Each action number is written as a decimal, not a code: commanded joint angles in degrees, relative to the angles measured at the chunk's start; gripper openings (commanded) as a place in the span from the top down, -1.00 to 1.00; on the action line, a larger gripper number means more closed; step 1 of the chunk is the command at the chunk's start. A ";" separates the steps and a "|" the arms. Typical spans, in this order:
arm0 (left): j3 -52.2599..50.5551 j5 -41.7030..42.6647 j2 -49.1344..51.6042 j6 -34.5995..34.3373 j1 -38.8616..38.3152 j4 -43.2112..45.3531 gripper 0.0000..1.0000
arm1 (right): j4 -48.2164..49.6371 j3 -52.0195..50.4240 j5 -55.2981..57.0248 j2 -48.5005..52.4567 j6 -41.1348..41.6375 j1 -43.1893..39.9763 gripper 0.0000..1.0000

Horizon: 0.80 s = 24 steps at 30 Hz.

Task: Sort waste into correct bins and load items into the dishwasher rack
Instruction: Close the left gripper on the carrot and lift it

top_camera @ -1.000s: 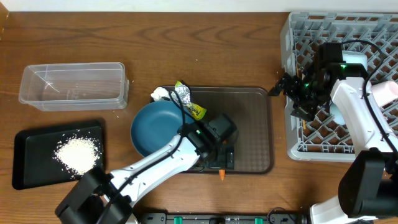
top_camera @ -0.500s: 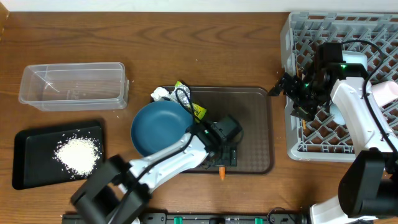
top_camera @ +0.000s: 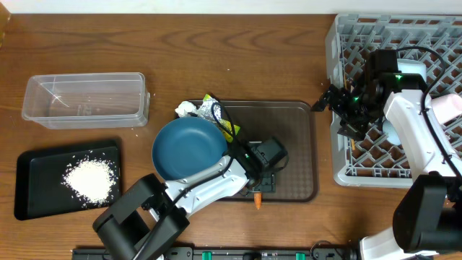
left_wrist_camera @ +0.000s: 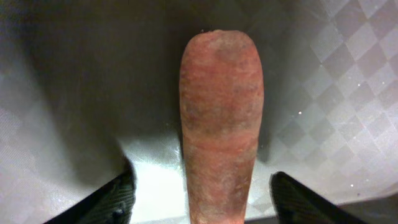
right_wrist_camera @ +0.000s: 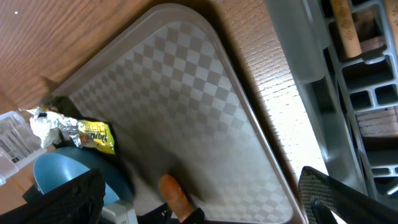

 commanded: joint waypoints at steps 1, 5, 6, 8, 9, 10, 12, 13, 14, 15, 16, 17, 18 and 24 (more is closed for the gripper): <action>-0.50 -1.90 1.42 -0.13 -0.24 0.20 -0.30 | -0.02 0.11 0.20 0.11 -0.94 1.14 -0.98; -0.50 -2.86 1.40 -0.11 -0.24 -0.20 -0.13 | -0.04 0.11 0.20 0.11 -0.94 1.14 -0.98; -0.50 -3.10 1.40 -0.11 -0.24 -0.28 -0.10 | -0.04 0.09 0.20 0.11 -0.94 1.14 -0.98; -0.50 -3.23 1.40 -0.11 -0.24 -0.44 0.04 | -0.02 0.11 0.20 0.11 -0.94 1.14 -0.99; -0.50 -3.23 1.40 -0.11 -0.24 -0.44 0.10 | -0.04 0.09 0.20 0.11 -0.94 1.14 -0.98; -0.48 -3.21 1.40 -0.13 -0.24 -0.44 0.13 | -0.04 0.11 0.20 0.11 -0.94 1.14 -0.98; -0.33 -3.21 1.38 -0.11 -0.24 -0.46 0.18 | -0.04 0.11 0.20 0.11 -0.94 1.14 -0.99; -0.24 -3.21 1.38 -0.11 -0.24 -0.50 0.21 | -0.02 0.11 0.20 0.11 -0.94 1.14 -0.99; -0.02 -3.21 1.38 -0.11 -0.24 -0.68 0.24 | -0.04 0.11 0.20 0.11 -0.94 1.14 -0.98; 0.17 -3.21 1.38 -0.11 -0.24 -0.74 0.26 | -0.04 0.11 0.20 0.11 -0.94 1.14 -0.99; 0.42 -3.21 1.38 -0.11 -0.24 -0.90 0.28 | -0.04 0.09 0.20 0.11 -0.94 1.14 -0.98; 0.79 -3.19 1.36 -0.09 -0.24 -1.18 0.30 | -0.04 0.11 0.20 0.11 -0.94 1.14 -0.98; 1.14 -3.21 1.36 -0.04 -0.24 -1.51 0.32 | -0.02 0.09 0.20 0.11 -0.94 1.14 -0.99; 2.51 -3.23 0.20 0.15 -0.24 -2.40 0.41 | -0.04 0.11 0.20 0.11 -0.94 1.14 -0.99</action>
